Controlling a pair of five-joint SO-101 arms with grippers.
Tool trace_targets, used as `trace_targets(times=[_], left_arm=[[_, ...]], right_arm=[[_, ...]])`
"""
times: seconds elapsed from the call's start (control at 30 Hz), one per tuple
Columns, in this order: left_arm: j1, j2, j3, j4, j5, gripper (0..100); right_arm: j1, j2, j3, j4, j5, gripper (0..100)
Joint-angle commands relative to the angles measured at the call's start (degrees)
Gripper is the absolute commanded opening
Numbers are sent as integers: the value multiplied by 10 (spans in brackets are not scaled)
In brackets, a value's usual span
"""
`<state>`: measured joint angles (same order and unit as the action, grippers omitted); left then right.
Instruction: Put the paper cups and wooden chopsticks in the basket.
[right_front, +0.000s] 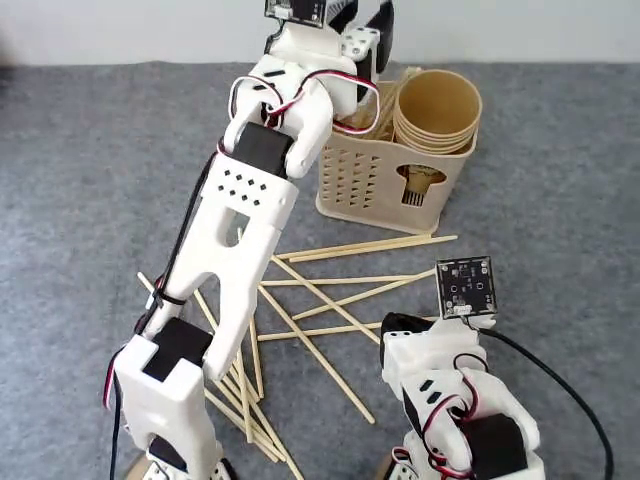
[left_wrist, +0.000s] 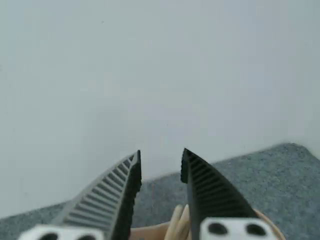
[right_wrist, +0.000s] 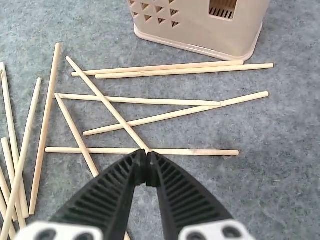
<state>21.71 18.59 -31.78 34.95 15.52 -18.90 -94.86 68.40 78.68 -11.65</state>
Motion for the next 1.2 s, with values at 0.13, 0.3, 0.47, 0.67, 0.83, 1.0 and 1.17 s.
trace_targets(times=[0.13, 0.3, 0.47, 0.67, 0.83, 1.0, 1.17], left_arm=[[2, -135, -27, 115, 3, 137], [-20, -206, -26, 249, 3, 133], [-64, -266, -26, 380, 3, 133], [-124, -312, -26, 536, 2, 133], [-192, -343, -26, 646, -24, 133], [-255, -397, 44, 655, -74, 71], [-282, -493, 198, 654, -84, 69]], right_arm=[[5, -5, -3, -10, -5, 10], [11, -4, -4, -12, -5, 10], [44, 0, -4, -12, -5, 13], [44, 0, -4, -12, -5, 14], [40, 2, -7, -12, 1, 13], [40, 28, -47, -10, 42, 14], [16, 211, -147, -7, 47, 15]])
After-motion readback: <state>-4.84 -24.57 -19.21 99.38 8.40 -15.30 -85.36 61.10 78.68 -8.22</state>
